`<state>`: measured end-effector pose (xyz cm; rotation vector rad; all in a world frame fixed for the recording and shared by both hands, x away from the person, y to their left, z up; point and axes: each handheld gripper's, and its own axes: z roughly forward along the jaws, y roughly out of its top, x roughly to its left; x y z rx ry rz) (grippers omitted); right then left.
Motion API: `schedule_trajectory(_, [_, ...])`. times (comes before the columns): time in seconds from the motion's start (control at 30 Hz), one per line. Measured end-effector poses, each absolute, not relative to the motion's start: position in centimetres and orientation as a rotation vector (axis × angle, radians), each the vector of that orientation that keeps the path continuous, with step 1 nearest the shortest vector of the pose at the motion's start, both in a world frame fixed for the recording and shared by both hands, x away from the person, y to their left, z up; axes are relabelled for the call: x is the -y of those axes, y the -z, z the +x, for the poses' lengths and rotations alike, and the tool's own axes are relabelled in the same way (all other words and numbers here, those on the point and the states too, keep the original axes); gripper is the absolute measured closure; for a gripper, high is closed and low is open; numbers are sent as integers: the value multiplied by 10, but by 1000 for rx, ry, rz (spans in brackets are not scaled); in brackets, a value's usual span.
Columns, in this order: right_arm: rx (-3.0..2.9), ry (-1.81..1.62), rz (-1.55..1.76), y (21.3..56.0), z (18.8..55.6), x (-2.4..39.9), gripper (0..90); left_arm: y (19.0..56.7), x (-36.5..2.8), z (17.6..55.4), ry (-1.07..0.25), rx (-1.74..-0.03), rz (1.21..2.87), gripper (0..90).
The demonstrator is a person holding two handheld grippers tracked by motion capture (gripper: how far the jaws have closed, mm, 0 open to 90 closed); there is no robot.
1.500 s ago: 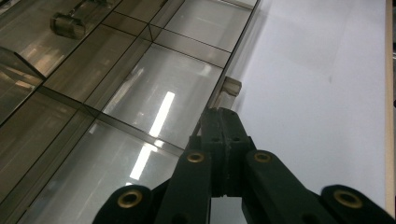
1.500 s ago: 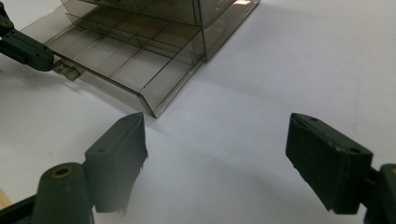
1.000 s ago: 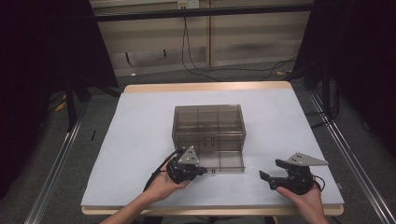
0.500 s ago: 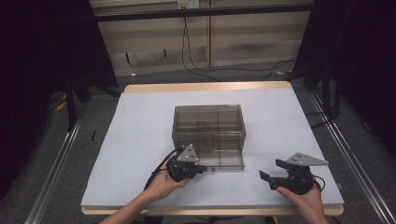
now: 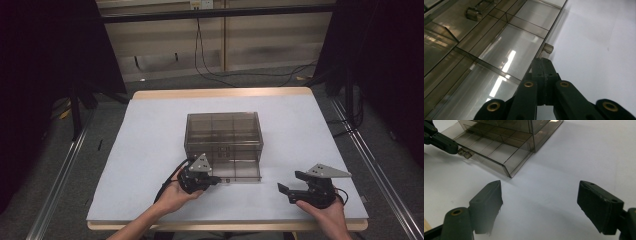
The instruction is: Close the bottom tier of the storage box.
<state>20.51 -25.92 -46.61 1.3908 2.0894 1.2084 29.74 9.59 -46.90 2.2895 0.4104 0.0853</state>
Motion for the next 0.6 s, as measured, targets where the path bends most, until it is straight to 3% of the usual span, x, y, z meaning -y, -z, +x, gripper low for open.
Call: schedule_trajectory(0.6, [-2097,-1201,1395,466,206,259,200,469,-98,301,-109,-410,2302,900])
